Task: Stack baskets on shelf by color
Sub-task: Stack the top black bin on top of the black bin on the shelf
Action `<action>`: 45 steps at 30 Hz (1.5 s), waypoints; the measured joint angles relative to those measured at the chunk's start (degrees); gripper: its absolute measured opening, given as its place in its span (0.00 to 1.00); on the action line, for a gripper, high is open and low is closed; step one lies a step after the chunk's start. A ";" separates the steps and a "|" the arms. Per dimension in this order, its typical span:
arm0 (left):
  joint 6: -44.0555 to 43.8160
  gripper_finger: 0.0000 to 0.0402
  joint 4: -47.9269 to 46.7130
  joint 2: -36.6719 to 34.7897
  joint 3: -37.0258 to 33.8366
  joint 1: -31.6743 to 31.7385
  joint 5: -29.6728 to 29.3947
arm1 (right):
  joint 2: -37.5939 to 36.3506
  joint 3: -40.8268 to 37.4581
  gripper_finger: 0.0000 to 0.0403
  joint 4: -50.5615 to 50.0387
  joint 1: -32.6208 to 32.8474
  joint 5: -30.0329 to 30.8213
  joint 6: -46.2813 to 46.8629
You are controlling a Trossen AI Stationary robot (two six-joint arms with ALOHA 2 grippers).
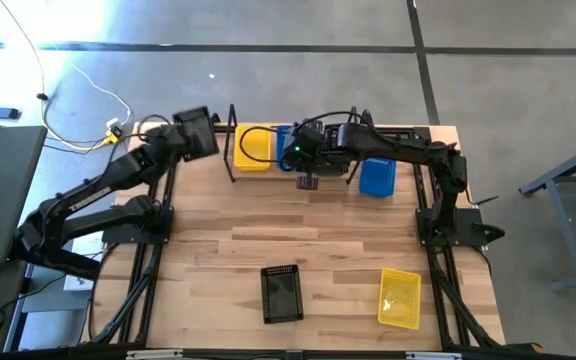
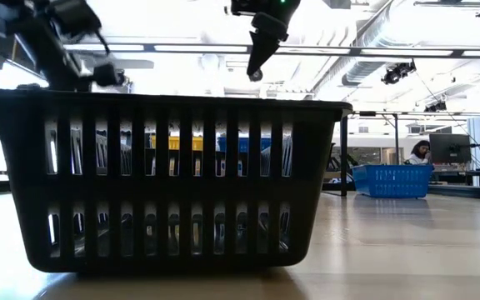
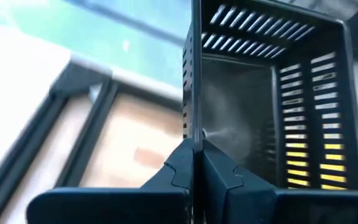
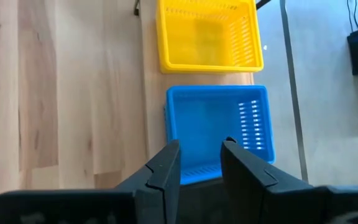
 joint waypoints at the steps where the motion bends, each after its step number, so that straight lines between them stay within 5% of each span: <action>1: 1.17 0.00 0.04 -0.74 1.32 0.00 -0.82 | 0.00 0.00 0.25 0.00 0.18 0.25 0.16; 9: 12.62 0.00 0.06 -2.44 14.02 -0.20 -2.06 | 0.00 0.00 0.25 0.00 1.91 0.97 2.81; 20: 19.21 0.00 -1.62 -1.50 26.66 -2.71 7.61 | 0.02 0.00 0.25 1.33 7.98 0.48 7.01; 31: 17.17 0.00 -5.44 3.03 27.49 -15.01 7.83 | 0.02 0.02 0.25 8.05 14.93 -3.67 10.65; 45: 15.71 0.00 -5.02 14.57 27.49 -29.66 -0.56 | 0.02 0.02 0.25 25.57 19.65 -1.85 11.45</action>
